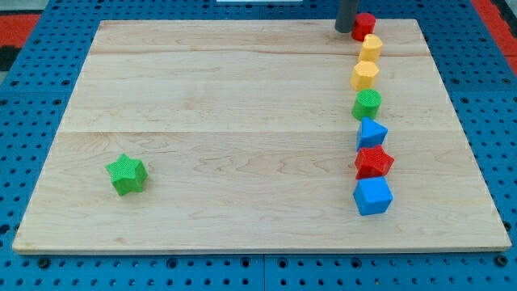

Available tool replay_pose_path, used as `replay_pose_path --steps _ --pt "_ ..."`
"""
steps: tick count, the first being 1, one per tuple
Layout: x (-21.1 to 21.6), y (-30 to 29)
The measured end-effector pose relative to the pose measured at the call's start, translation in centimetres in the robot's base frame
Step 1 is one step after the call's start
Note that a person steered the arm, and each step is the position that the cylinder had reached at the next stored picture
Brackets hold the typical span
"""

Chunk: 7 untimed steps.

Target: Point your arm at the green star

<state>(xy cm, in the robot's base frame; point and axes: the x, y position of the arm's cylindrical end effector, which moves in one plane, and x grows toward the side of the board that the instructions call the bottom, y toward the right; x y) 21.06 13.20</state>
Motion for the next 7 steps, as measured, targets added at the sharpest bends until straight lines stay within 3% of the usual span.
replay_pose_path --steps 1,5,7 --pt "2.0 -5.6" --pt "18.7 -31.6" --pt "21.2 -35.3"
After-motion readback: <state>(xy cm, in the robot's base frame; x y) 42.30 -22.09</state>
